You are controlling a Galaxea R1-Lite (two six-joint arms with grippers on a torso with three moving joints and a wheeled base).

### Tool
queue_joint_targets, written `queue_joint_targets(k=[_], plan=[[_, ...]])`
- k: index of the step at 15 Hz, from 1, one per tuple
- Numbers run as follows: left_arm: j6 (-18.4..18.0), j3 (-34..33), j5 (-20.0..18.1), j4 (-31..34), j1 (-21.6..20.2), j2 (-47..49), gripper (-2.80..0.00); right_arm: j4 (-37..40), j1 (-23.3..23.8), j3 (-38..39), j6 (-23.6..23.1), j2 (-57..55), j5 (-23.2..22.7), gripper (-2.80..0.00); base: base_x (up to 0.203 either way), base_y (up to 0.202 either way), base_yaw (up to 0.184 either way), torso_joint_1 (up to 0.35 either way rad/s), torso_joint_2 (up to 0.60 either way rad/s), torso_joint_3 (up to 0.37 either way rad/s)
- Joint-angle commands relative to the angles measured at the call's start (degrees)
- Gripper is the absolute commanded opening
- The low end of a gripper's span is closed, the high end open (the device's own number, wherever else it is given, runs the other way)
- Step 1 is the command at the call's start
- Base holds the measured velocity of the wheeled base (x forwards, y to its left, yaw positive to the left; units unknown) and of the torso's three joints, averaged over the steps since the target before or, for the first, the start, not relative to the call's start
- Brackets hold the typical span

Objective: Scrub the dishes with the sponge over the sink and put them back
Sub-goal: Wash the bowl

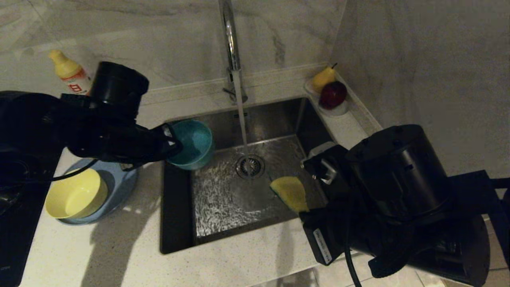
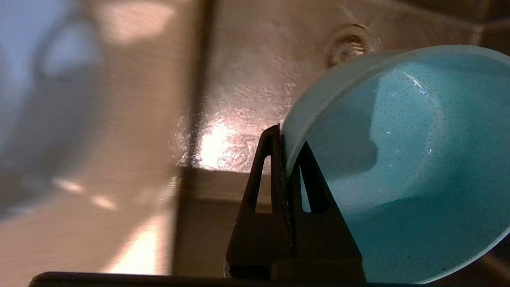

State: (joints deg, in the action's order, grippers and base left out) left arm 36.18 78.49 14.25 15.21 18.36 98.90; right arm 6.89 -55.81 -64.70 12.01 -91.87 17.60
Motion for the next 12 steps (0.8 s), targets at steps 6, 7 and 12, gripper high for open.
queue_joint_targets(k=[6, 7, 12], plan=[[7.59, 8.3, 0.95, -2.63, 5.08, 13.06, -2.8, 0.06, 0.09, 0.97, 0.09, 1.85, -0.02, -2.8, 0.0, 0.0, 0.0, 0.0, 0.0, 0.0], [8.13, 8.74, 1.7, -5.71, 5.56, 14.17, -2.8, 0.06, 0.09, 1.06, 0.12, 1.96, -0.03, -2.8, 0.0, 0.0, 0.0, 0.0, 0.0, 0.0], [8.68, 11.6, 2.45, -9.04, 6.68, 17.57, -2.8, -0.03, 0.96, 1.15, -0.05, 2.4, -0.38, -2.8, 0.0, 0.0, 0.0, 0.0, 0.0, 0.0]])
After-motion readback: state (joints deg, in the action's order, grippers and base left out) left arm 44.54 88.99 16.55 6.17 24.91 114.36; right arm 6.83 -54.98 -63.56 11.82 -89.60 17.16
